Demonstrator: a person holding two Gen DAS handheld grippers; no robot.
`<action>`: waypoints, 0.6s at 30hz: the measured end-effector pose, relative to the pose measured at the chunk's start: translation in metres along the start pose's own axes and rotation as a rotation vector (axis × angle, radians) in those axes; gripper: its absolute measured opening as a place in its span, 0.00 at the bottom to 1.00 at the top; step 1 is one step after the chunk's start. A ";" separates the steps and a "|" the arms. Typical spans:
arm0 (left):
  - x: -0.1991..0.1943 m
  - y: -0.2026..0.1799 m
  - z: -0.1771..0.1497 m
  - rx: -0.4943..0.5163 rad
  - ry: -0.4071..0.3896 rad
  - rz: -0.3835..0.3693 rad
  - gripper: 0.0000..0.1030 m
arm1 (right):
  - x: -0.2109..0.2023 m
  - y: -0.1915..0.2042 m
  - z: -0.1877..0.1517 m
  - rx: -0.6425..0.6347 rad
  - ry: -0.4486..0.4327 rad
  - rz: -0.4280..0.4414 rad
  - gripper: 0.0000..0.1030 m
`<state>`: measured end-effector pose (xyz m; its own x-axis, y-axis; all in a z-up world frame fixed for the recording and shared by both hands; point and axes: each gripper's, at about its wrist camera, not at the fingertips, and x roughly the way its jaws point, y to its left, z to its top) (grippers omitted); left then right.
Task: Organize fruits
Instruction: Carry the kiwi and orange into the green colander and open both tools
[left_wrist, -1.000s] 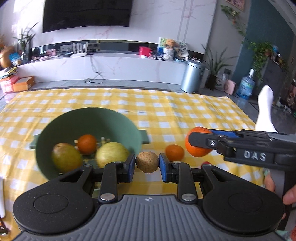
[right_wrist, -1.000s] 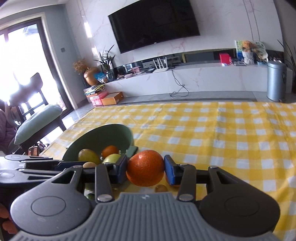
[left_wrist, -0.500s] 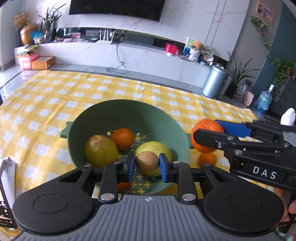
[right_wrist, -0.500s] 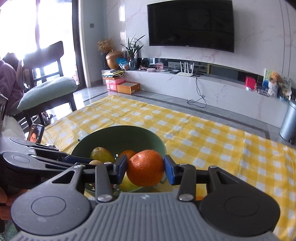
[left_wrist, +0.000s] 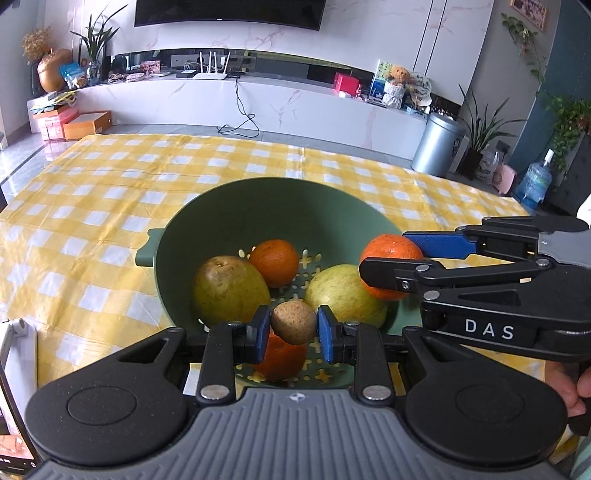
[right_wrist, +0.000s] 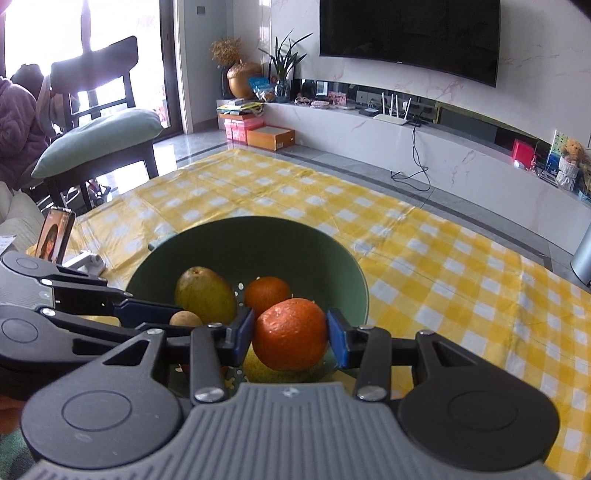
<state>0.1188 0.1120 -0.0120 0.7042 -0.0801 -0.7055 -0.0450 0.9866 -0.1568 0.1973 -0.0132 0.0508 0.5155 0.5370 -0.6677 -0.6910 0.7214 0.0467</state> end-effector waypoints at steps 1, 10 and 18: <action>0.002 0.001 -0.001 0.001 0.004 0.003 0.30 | 0.002 0.001 0.000 -0.004 0.007 0.001 0.39; 0.004 -0.003 -0.004 0.046 -0.001 0.023 0.32 | 0.009 0.001 0.006 -0.027 0.017 0.002 0.40; 0.005 -0.004 -0.006 0.059 -0.028 -0.002 0.56 | 0.019 -0.003 0.016 0.015 0.040 0.003 0.41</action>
<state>0.1178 0.1064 -0.0189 0.7241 -0.0791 -0.6851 -0.0021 0.9931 -0.1169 0.2177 0.0018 0.0502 0.4921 0.5216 -0.6970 -0.6846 0.7264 0.0602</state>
